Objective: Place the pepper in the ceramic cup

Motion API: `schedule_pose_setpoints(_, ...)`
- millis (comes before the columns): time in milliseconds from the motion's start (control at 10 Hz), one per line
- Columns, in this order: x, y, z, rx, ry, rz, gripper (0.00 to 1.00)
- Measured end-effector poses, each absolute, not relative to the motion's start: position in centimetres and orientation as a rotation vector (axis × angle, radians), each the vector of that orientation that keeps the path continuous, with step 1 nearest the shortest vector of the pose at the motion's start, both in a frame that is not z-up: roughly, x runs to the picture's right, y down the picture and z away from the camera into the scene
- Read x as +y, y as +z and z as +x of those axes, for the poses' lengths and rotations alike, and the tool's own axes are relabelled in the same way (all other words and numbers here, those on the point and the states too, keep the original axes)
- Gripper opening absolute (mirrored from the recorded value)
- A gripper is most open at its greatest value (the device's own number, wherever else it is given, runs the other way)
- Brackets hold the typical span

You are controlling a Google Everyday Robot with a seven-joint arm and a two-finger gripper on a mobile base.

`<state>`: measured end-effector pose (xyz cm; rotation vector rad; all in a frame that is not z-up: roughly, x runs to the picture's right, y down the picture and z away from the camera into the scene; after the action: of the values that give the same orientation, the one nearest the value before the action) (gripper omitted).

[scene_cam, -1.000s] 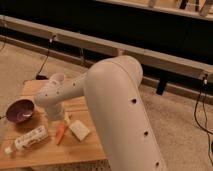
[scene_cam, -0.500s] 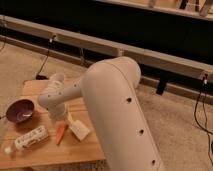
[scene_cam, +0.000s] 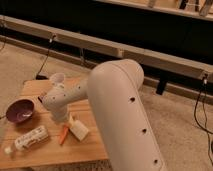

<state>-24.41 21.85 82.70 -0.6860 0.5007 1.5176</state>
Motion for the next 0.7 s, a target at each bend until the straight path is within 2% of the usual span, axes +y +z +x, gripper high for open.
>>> schedule_pose_setpoints(200,21.93,82.71,-24.28,0.496,1.508,-0.688,0.00)
schedule_pose_setpoints(700,22.33,82.48,-23.96,0.513,1.497,-0.694,0.00)
